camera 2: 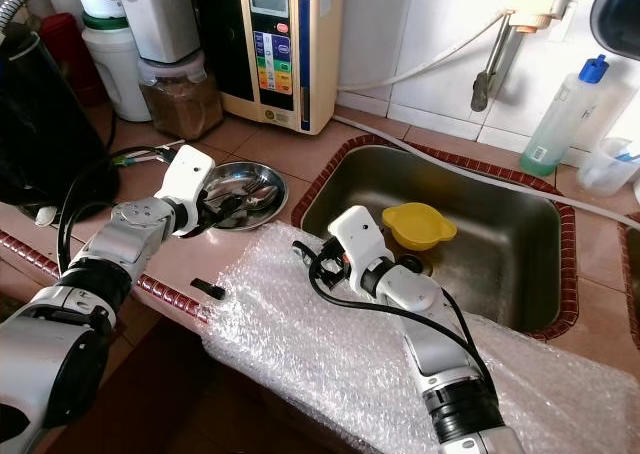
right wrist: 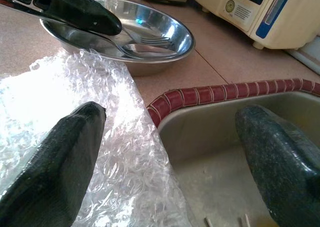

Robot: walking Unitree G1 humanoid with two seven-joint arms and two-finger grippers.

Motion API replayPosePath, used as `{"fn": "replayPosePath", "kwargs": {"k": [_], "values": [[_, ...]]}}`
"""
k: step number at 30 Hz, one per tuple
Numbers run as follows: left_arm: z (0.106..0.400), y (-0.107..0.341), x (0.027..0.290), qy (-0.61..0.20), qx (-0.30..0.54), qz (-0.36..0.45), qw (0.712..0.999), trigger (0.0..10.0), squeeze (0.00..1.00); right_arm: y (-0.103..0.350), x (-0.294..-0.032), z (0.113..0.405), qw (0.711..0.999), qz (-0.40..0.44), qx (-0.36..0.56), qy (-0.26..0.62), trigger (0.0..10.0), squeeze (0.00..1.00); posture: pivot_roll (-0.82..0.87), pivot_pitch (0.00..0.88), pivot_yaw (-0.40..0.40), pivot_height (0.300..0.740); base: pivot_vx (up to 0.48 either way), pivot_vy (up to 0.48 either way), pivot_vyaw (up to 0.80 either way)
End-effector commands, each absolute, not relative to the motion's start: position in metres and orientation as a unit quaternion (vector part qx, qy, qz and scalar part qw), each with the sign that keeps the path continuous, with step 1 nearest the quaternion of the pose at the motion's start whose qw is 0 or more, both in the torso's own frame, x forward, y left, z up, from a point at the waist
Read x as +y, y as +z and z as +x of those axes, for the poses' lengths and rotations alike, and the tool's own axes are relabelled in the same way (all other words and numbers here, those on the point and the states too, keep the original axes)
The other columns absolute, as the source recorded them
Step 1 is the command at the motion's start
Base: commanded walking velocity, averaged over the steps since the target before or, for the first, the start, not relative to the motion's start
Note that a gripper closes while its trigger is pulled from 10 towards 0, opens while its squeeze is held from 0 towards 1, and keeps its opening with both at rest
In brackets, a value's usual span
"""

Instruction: Kitchen organization

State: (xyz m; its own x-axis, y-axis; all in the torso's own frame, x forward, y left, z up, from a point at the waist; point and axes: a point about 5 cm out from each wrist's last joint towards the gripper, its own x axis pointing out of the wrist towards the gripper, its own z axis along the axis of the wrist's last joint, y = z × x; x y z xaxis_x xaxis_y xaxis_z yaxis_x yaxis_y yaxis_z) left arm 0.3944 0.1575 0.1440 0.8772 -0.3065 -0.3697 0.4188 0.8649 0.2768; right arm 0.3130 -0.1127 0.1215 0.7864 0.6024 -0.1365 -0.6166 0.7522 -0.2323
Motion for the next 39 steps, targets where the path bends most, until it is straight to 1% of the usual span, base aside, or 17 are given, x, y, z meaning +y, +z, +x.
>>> {"fn": "replayPosePath", "kwargs": {"k": [1,7,13,28,39], "values": [[0.3935,0.1403,0.1620,-0.192,0.178,0.190,0.946,0.0,0.00,0.1252,-0.1133,0.3125,0.936,-0.136,0.023,0.325,10.0,0.00,0.04,0.000,0.049,0.740,0.000,0.000,0.00],[0.3925,0.1393,0.1610,-0.211,0.188,0.186,0.941,0.0,0.00,0.1260,-0.1169,0.3137,0.936,-0.138,0.025,0.323,10.0,0.00,0.04,0.000,0.050,0.740,0.000,0.000,0.00],[0.3916,0.1382,0.1604,-0.229,0.197,0.191,0.934,0.0,0.00,0.1255,-0.1150,0.3141,0.936,-0.138,0.025,0.323,10.0,0.00,0.04,0.000,0.050,0.740,0.000,0.000,0.00],[0.3920,0.1398,0.1658,-0.223,0.198,0.193,0.935,0.0,0.00,0.1252,-0.1141,0.3157,0.935,-0.142,0.024,0.324,10.0,0.00,0.05,0.000,0.048,0.740,0.000,0.000,0.00],[0.3950,0.1457,0.1699,-0.200,0.186,0.192,0.943,0.0,0.00,0.1252,-0.1105,0.3175,0.935,-0.141,0.021,0.324,10.0,0.00,0.05,0.000,0.047,0.740,0.000,0.000,0.00]]}}
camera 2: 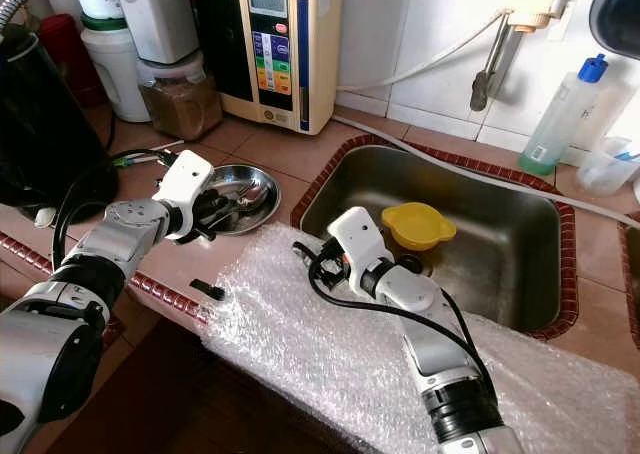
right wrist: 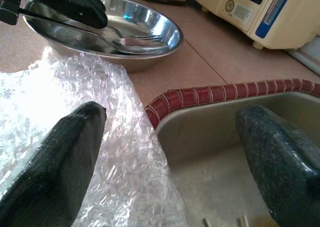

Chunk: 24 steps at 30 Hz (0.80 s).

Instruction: Kitchen organization

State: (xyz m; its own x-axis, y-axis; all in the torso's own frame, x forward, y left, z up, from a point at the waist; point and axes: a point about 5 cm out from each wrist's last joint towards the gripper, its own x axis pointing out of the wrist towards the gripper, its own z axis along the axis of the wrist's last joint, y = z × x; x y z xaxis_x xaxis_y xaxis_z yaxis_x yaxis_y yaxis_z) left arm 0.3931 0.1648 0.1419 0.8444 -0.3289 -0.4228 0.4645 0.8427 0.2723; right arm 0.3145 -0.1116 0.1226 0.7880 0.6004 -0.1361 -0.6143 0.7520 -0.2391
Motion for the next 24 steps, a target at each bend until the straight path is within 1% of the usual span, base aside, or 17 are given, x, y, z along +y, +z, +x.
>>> {"fn": "replayPosePath", "kwargs": {"k": [1,8,24], "values": [[0.395,0.146,0.170,-0.198,0.184,0.191,0.944,0.0,0.00,0.125,-0.111,0.318,0.935,-0.141,0.021,0.324,10.0,0.00,0.05,0.000,0.047,0.740,0.000,0.000,0.00],[0.400,0.158,0.173,-0.165,0.152,0.180,0.958,0.0,0.00,0.125,-0.114,0.318,0.935,-0.144,0.022,0.322,10.0,0.00,0.05,0.000,0.046,0.740,0.000,0.000,0.00],[0.402,0.164,0.178,-0.146,0.126,0.171,0.966,0.0,0.00,0.126,-0.113,0.322,0.936,-0.145,0.019,0.319,10.0,0.00,0.06,0.000,0.034,0.740,0.000,0.000,0.00]]}}
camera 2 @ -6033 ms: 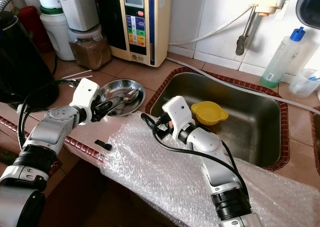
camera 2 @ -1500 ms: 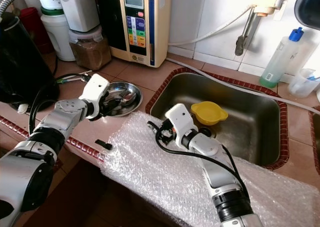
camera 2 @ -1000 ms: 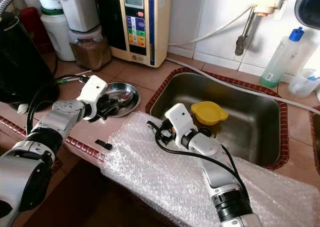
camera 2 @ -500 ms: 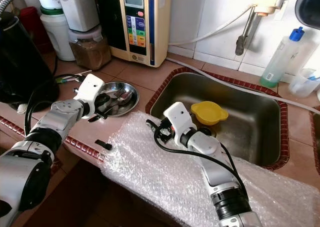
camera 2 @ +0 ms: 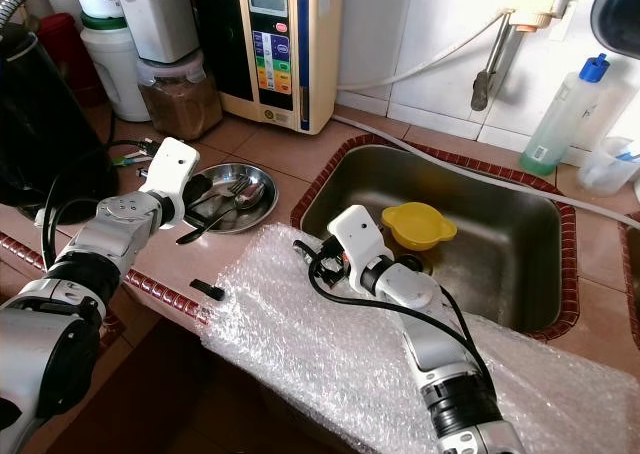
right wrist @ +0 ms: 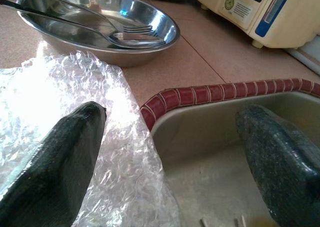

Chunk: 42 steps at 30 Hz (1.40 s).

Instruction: Kitchen organization

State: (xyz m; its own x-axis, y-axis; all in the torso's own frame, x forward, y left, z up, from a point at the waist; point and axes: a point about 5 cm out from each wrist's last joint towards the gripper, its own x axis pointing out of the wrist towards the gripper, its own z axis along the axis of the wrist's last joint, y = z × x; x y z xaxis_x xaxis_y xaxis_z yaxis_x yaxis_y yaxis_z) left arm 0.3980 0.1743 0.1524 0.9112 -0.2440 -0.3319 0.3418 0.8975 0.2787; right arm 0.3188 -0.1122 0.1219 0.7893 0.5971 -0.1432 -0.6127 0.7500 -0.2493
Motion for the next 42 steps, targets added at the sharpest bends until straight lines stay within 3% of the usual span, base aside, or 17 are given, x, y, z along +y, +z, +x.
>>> {"fn": "replayPosePath", "kwargs": {"k": [1,3,4,5,12,18,25,35,42], "values": [[0.402,0.168,0.178,-0.151,0.118,0.176,0.966,0.0,0.00,0.126,-0.113,0.322,0.936,-0.145,0.018,0.320,10.0,0.00,0.06,0.000,0.033,0.740,0.000,0.000,0.00],[0.405,0.177,0.179,-0.140,0.099,0.180,0.969,10.0,0.00,0.126,-0.113,0.321,0.936,-0.145,0.019,0.321,10.0,0.00,0.06,0.000,0.032,0.740,0.000,0.000,0.00],[0.406,0.180,0.179,-0.134,0.090,0.180,0.970,10.0,0.00,0.125,-0.113,0.321,0.936,-0.145,0.019,0.321,10.0,0.00,0.07,0.000,0.033,0.740,0.000,0.000,0.00],[0.407,0.188,0.178,-0.131,0.065,0.160,0.976,10.0,1.00,0.124,-0.113,0.321,0.935,-0.146,0.021,0.322,10.0,0.00,0.06,0.000,0.034,0.740,0.000,0.000,0.00],[0.410,0.199,0.169,-0.134,0.025,0.109,0.985,10.0,1.00,0.123,-0.114,0.320,0.936,-0.147,0.023,0.320,10.0,0.00,0.06,0.000,0.036,0.740,0.000,0.000,0.00],[0.409,0.226,0.172,-0.122,-0.086,0.061,0.987,10.0,1.00,0.123,-0.115,0.320,0.936,-0.150,0.022,0.318,10.0,0.00,0.06,0.000,0.035,0.740,0.000,0.000,0.00],[0.408,0.214,0.172,-0.133,-0.050,0.069,0.987,10.0,1.00,0.123,-0.113,0.321,0.936,-0.150,0.020,0.318,10.0,0.00,0.06,0.000,0.038,0.740,0.000,0.000,0.00],[0.407,0.201,0.162,-0.198,0.012,0.012,0.980,10.0,1.00,0.120,-0.114,0.318,0.933,-0.147,0.030,0.326,10.0,0.00,0.06,0.000,0.036,0.740,0.000,0.000,0.00],[0.403,0.182,0.167,-0.227,0.086,0.054,0.969,10.0,1.00,0.119,-0.116,0.317,0.934,-0.147,0.033,0.325,10.0,0.00,0.06,0.000,0.038,0.740,0.000,0.000,0.00]]}}
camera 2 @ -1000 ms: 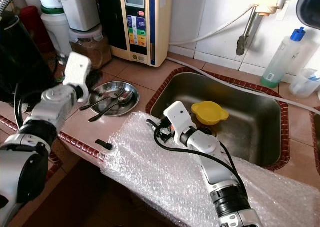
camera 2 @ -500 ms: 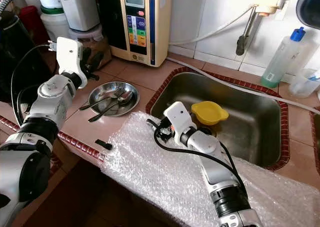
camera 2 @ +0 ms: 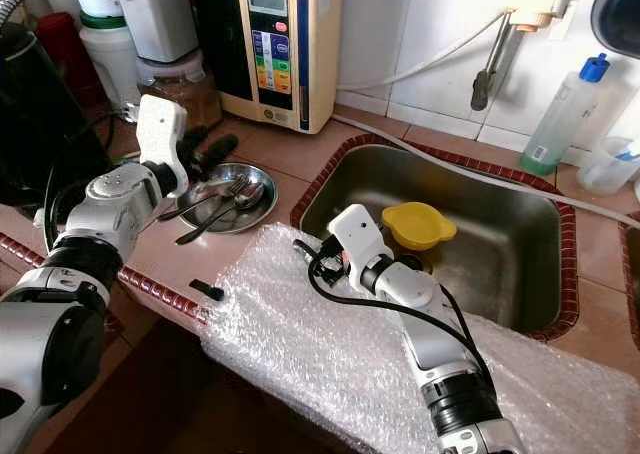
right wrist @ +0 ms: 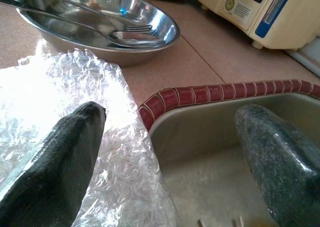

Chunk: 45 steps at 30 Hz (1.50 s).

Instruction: Kitchen organization

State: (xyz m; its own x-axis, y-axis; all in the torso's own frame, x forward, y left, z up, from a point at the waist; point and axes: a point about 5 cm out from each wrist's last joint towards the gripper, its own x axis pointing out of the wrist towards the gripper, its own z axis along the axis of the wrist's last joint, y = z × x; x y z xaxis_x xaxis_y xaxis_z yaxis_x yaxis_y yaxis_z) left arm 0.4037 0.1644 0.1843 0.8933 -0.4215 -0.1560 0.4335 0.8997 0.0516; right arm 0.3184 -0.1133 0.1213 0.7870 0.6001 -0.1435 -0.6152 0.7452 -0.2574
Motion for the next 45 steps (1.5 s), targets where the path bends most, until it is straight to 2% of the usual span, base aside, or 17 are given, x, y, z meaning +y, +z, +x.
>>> {"fn": "replayPosePath", "kwargs": {"k": [1,6,11,12,22,23,24,25,26,27,45], "values": [[0.403,0.181,0.166,-0.231,0.094,0.055,0.967,10.0,1.00,0.119,-0.117,0.317,0.934,-0.147,0.034,0.325,10.0,0.00,0.06,0.000,0.038,0.740,0.000,0.000,0.00],[0.398,0.165,0.168,-0.247,0.139,0.099,0.954,10.0,1.00,0.116,-0.115,0.315,0.933,-0.148,0.038,0.327,10.0,0.00,0.06,0.000,0.037,0.740,0.000,0.000,0.00],[0.395,0.157,0.170,-0.251,0.164,0.093,0.949,10.0,1.00,0.116,-0.114,0.315,0.932,-0.147,0.037,0.330,10.0,0.00,0.06,0.000,0.036,0.740,0.000,0.000,0.00],[0.395,0.156,0.170,-0.251,0.167,0.093,0.949,10.0,0.00,0.116,-0.114,0.314,0.931,-0.147,0.038,0.331,10.0,0.00,0.06,0.000,0.035,0.740,0.000,0.000,0.00],[0.393,0.148,0.182,-0.220,0.191,0.120,0.949,10.0,0.00,0.115,-0.115,0.312,0.931,-0.146,0.041,0.332,10.0,0.00,0.05,0.000,0.039,0.740,0.000,0.000,0.00],[0.392,0.146,0.184,-0.217,0.196,0.121,0.949,8.9,0.00,0.115,-0.114,0.312,0.931,-0.146,0.041,0.332,10.0,0.00,0.05,0.000,0.041,0.740,0.000,0.000,0.00],[0.391,0.144,0.184,-0.214,0.202,0.122,0.948,4.5,0.00,0.115,-0.114,0.312,0.931,-0.145,0.041,0.332,10.0,0.00,0.05,0.000,0.041,0.740,0.000,0.000,0.00],[0.390,0.142,0.185,-0.213,0.205,0.123,0.947,4.5,0.00,0.115,-0.114,0.312,0.931,-0.145,0.041,0.332,10.0,0.00,0.05,0.000,0.041,0.740,0.000,0.000,0.00],[0.390,0.141,0.185,-0.213,0.209,0.124,0.946,0.8,0.00,0.115,-0.114,0.312,0.931,-0.145,0.041,0.332,10.0,0.00,0.05,0.000,0.041,0.740,0.000,0.000,0.00],[0.389,0.139,0.185,-0.217,0.213,0.124,0.944,0.0,0.00,0.115,-0.114,0.313,0.931,-0.145,0.040,0.331,10.0,0.00,0.05,0.000,0.041,0.740,0.000,0.000,0.00],[0.389,0.137,0.177,-0.229,0.217,0.107,0.943,0.0,0.00,0.116,-0.115,0.314,0.931,-0.148,0.041,0.331,10.0,0.00,0.05,0.000,0.042,0.740,0.000,0.000,0.00]]}}
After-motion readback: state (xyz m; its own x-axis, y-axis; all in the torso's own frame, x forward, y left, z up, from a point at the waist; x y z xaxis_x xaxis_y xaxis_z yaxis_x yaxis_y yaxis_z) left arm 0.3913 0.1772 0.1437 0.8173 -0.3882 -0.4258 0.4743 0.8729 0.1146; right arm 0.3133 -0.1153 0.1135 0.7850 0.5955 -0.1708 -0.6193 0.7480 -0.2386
